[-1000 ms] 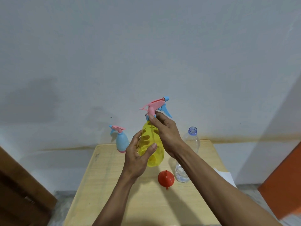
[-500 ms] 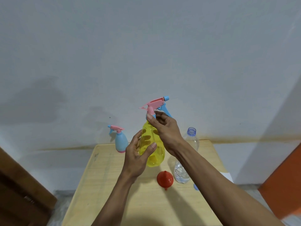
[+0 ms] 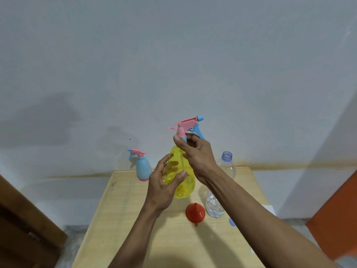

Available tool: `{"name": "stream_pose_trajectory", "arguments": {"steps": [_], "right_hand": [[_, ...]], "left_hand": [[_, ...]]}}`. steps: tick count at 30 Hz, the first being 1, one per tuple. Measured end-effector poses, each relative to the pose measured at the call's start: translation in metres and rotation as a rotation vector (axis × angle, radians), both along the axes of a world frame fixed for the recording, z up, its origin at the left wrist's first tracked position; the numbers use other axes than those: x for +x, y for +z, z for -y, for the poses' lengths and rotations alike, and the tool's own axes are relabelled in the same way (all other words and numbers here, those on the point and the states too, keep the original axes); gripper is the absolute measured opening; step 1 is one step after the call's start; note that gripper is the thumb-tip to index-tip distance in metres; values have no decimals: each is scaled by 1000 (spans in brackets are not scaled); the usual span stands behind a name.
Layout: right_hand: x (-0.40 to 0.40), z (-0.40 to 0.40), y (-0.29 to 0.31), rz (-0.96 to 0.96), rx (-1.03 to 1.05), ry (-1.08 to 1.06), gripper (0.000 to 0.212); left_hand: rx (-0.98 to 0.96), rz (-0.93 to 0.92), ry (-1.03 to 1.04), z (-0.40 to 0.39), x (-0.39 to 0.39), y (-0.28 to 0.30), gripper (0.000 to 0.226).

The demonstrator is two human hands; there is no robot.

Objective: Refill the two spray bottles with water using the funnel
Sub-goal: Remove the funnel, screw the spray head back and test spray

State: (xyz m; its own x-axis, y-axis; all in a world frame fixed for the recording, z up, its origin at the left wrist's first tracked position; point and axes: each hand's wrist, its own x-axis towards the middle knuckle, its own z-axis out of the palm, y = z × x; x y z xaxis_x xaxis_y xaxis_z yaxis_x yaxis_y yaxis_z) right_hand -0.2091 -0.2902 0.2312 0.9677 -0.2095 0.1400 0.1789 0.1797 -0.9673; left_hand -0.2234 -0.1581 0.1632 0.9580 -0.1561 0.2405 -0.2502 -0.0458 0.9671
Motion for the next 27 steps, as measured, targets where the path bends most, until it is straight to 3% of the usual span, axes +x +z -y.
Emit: {"name": "stream_pose_trajectory", "arguments": {"steps": [3, 6, 10, 14, 19, 27], "right_hand": [[0, 0, 2, -17, -41, 18, 30], [0, 4, 5, -60, -6, 167, 42], [-2, 10, 6, -43, -31, 289, 32], [1, 14, 4, -42, 28, 336, 34], [4, 14, 3, -37, 94, 211, 32], [5, 10, 0, -16, 24, -2, 28]], "left_hand": [[-21, -15, -17, -1, 1, 0, 64], [-76, -75, -62, -6, 5, 0, 67], [-212, -207, -190, -12, 7, 2, 68], [-232, -229, -261, -14, 8, 5, 66], [-189, -225, -246, -14, 10, 5, 61], [-217, -230, -256, -9, 10, 1, 61]]}}
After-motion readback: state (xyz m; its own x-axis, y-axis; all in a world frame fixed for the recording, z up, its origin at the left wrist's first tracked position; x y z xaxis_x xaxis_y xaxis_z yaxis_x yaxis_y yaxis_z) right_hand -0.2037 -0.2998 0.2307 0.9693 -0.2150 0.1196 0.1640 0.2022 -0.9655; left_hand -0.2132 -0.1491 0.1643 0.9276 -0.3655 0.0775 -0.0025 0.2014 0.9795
